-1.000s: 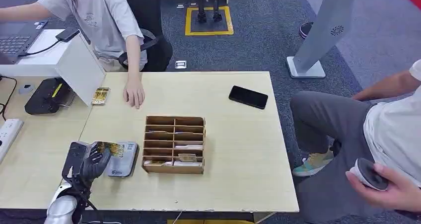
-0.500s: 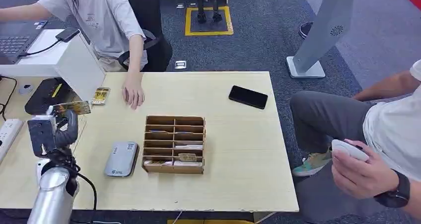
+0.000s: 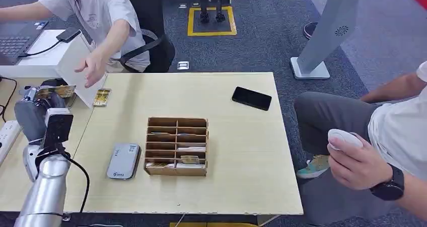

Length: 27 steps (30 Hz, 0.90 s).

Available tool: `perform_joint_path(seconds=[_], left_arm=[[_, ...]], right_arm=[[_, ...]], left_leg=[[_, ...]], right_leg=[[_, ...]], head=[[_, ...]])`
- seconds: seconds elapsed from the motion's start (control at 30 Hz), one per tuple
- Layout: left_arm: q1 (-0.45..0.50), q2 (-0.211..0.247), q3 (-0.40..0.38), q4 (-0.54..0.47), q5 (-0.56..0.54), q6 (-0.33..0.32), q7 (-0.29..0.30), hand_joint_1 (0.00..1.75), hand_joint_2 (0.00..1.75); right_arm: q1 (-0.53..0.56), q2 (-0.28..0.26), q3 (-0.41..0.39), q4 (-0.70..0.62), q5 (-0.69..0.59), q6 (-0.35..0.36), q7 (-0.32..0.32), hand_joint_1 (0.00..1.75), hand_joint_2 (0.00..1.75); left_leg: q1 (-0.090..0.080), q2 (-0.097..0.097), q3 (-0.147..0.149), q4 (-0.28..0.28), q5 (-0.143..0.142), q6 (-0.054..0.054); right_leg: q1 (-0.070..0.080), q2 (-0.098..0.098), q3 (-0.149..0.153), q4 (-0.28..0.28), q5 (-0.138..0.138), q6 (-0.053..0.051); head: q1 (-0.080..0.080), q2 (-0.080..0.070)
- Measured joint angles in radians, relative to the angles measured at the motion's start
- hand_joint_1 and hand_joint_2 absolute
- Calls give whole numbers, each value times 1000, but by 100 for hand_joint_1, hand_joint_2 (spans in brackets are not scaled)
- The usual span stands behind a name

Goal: Pass the card to the sensor for recognition and then transmit it.

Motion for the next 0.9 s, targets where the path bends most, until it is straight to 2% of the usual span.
perform_joint_path(seconds=[0.27,0.87,0.9], left_arm=[[-3,18,-21,16,-97,36,6,175,175],[-3,33,-29,52,-76,34,6,175,175],[-3,33,-29,52,-76,34,6,0,175]], right_arm=[[0,0,15,0,0,15,3,0,0],[0,0,18,0,0,14,1,0,0],[0,0,18,0,0,15,1,0,0]], left_leg=[[0,0,0,0,0,0],[0,1,0,0,0,0],[0,1,0,0,0,0]], right_leg=[[0,0,0,0,0,0],[0,1,-1,0,0,0],[0,1,-1,0,0,0]], head=[[0,0],[0,0],[0,0]])
